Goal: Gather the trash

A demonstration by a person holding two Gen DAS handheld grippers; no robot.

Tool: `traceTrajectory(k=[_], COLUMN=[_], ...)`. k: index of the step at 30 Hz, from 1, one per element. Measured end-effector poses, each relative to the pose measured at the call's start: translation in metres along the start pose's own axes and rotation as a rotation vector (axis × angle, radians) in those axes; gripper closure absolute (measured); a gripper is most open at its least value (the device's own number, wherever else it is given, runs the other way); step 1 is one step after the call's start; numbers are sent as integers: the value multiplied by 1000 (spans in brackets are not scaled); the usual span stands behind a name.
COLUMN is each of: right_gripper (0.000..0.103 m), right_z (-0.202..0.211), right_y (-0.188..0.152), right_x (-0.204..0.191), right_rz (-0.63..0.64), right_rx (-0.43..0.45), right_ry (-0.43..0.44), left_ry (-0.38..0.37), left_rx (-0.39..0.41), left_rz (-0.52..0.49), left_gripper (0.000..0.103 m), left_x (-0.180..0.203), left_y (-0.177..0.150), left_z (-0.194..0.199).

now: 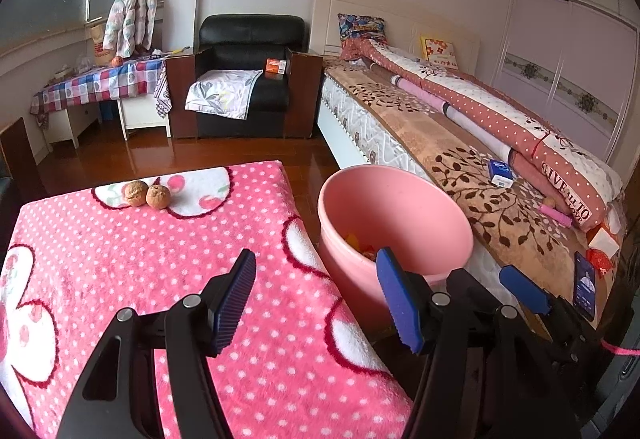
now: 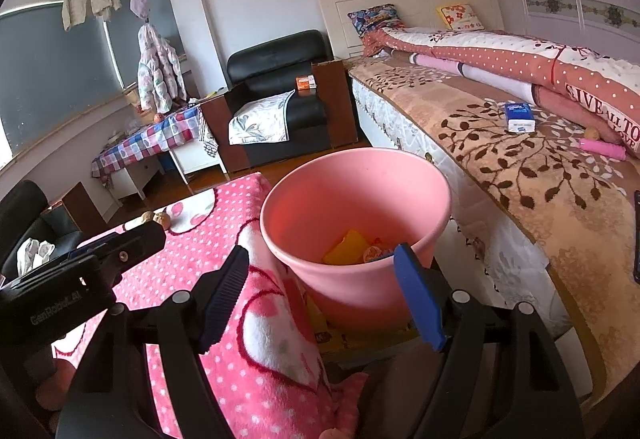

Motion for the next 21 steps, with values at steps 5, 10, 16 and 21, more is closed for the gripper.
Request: traceTrajectory(k=[5, 10, 16, 21], right_gripper=[28, 28, 28, 28], right_z=[4, 8, 9, 8], right_y=[-1, -1, -1, -1], right_x=[-5, -8, -9, -9], right_rz=[12, 20, 21, 20], right_rx=[1, 10, 9, 8], right_ry=[-2, -5, -6, -5], left_ry=[-3, -4, -4, -4], left_rx=[4, 15, 16, 15], left_rz=[9, 10, 9, 11], left_gripper=[41, 41, 41, 42], left_x=[-4, -7, -8, -8], left_y=[-1, -1, -2, -2], left_z=[4, 8, 9, 9])
Point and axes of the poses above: each gripper's, at about its wrist camera, not at the fingertips, and z roughly against the way its jaws point, x to its right, y to its top, the point moved 8 cm from there along -z, roughly the way its jaws point, and after that the axes turned 14 degrees about z, right-handed, at the moved point
